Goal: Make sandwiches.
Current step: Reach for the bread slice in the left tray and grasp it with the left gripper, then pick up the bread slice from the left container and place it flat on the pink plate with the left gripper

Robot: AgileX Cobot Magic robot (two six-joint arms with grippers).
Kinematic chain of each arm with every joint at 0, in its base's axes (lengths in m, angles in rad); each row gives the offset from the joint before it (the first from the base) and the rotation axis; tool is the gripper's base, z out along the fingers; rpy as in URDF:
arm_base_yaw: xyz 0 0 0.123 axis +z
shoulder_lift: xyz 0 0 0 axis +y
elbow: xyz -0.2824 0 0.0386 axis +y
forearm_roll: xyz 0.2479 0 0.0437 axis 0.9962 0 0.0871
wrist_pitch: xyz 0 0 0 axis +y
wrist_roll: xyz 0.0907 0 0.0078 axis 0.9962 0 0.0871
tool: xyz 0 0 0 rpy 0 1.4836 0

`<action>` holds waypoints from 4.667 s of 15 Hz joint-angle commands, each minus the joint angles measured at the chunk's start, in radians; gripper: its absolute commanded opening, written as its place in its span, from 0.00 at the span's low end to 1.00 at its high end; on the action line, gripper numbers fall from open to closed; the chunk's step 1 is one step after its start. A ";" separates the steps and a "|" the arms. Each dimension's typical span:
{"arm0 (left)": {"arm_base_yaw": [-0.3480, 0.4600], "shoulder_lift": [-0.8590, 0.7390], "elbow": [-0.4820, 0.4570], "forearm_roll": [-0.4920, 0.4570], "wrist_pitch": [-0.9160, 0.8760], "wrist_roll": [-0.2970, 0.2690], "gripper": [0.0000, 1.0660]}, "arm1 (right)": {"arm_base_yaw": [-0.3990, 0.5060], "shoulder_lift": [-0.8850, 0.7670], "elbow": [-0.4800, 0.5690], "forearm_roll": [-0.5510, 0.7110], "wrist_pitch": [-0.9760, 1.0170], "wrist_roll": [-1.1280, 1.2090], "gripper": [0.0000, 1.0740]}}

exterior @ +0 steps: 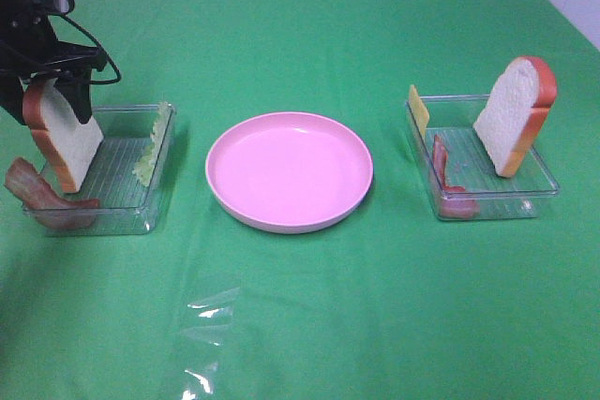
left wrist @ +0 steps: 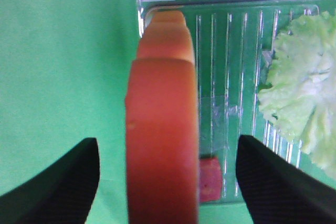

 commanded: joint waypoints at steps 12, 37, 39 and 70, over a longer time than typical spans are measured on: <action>-0.005 0.003 -0.004 -0.001 0.083 -0.001 0.09 | -0.001 -0.029 0.003 0.001 -0.011 0.006 0.91; -0.005 -0.175 -0.067 -0.098 0.104 -0.027 0.00 | -0.001 -0.029 0.003 0.001 -0.011 0.006 0.91; -0.005 -0.190 -0.067 -0.125 0.104 -0.027 0.00 | -0.001 -0.029 0.003 0.001 -0.011 0.006 0.91; -0.343 0.051 0.044 -0.664 -0.231 0.023 0.00 | -0.001 -0.028 0.003 0.002 -0.011 0.006 0.91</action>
